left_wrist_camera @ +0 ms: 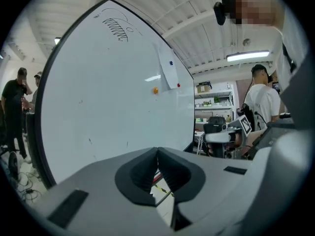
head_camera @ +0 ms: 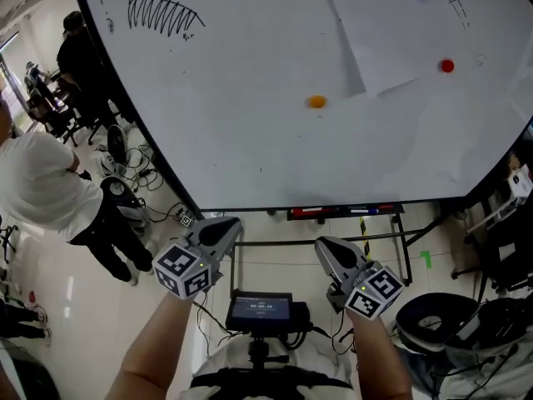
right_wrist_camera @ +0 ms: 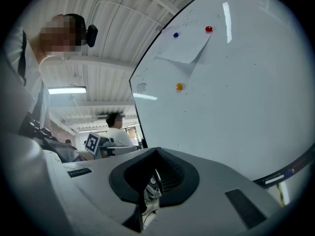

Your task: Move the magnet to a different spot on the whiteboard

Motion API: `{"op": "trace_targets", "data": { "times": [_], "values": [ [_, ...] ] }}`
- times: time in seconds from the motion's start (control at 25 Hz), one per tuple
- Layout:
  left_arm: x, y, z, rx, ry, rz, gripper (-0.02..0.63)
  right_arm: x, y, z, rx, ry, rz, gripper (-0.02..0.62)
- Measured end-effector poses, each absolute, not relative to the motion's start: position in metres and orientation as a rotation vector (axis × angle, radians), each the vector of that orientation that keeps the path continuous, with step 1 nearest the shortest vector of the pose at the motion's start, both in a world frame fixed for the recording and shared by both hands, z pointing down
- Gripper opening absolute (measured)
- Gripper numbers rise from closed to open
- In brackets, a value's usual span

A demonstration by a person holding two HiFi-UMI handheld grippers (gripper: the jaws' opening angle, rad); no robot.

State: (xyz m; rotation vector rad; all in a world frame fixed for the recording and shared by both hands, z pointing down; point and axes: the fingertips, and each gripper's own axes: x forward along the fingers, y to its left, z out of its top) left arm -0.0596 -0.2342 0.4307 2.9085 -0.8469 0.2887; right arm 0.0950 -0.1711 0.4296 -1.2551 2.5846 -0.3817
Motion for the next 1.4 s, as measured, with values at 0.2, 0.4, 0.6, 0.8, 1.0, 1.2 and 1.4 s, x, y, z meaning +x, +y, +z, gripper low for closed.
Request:
{"op": "trace_targets", "data": {
  "times": [0.2, 0.4, 0.6, 0.8, 1.0, 1.2, 1.4],
  "values": [
    [-0.091, -0.195, 0.468, 2.823, -0.783, 0.231, 0.029, 0.068, -0.144, 0.437, -1.28, 2.603, -0.417, 0.033],
    [-0.123, -0.149, 0.51, 2.739, -0.744, 0.203, 0.029, 0.047, -0.115, 0.447, -1.3, 2.602, -0.455, 0.032],
    [-0.148, -0.116, 0.521, 2.745, -0.707, 0.139, 0.029, 0.023, -0.084, 0.464, -1.315, 2.613, -0.491, 0.032],
    [-0.162, -0.086, 0.522, 2.774, -0.671, 0.111, 0.029, -0.007, -0.052, 0.47, -1.298, 2.647, -0.492, 0.032],
    [-0.167, -0.061, 0.518, 2.788, -0.648, 0.132, 0.029, -0.015, -0.031, 0.47, -1.303, 2.627, -0.527, 0.032],
    [-0.177, -0.033, 0.527, 2.782, -0.648, 0.143, 0.029, -0.026, -0.006, 0.482, -1.293, 2.598, -0.564, 0.032],
    [-0.182, -0.007, 0.534, 2.781, -0.647, 0.15, 0.029, -0.033, 0.02, 0.485, -1.291, 2.59, -0.561, 0.032]
  ]
}}
